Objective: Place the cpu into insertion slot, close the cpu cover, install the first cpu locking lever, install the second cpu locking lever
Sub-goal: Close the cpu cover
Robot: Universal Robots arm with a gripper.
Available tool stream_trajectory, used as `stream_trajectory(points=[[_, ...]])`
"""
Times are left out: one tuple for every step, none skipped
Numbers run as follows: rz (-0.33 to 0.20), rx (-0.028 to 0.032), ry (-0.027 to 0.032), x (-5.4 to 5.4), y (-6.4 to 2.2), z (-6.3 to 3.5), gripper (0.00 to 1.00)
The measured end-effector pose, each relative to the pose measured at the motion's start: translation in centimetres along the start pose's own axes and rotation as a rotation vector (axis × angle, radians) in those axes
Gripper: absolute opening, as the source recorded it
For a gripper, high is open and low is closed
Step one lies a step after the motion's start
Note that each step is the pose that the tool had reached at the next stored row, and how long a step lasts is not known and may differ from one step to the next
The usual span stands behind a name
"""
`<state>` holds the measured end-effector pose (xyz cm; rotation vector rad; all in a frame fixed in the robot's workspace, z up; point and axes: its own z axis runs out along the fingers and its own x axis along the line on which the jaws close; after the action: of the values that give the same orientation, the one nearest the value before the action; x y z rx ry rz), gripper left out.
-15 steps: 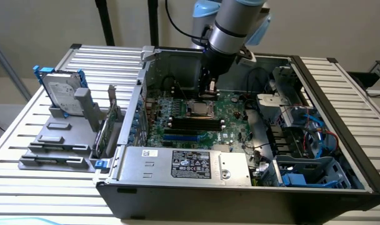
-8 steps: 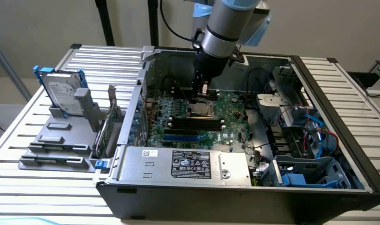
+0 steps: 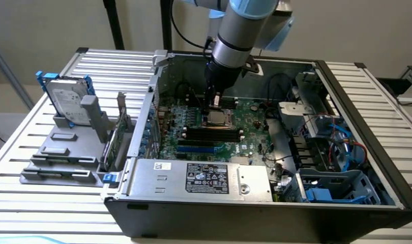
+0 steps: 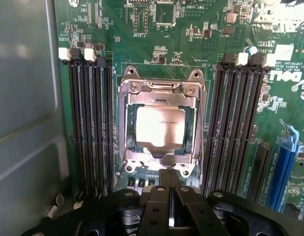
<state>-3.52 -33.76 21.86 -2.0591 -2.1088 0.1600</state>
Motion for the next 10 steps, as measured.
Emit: stream_trajectory(points=[[0.000,-0.0001,0.0015,0.0,0.03,0.14,0.11],[-0.001,-0.0001,0.0028,0.0,0.06,0.28,0.11],[-0.001,-0.0001,0.0040,0.0,0.09,0.41,0.11],[-0.001,-0.0001,0.0050,0.0,0.12,0.54,0.11],[-0.001,-0.0001,0.0059,0.0,0.14,0.66,0.11],[-0.001,-0.0002,0.0067,0.0,0.16,0.77,0.11],[-0.002,-0.0001,0.0074,-0.1,0.19,0.87,0.11],[-0.002,-0.0001,0.0082,-0.1,0.21,0.97,0.11],[-0.002,-0.0002,0.0090,-0.1,0.23,1.07,0.11],[-0.002,-0.0002,0.0098,-0.1,0.25,1.16,0.11]])
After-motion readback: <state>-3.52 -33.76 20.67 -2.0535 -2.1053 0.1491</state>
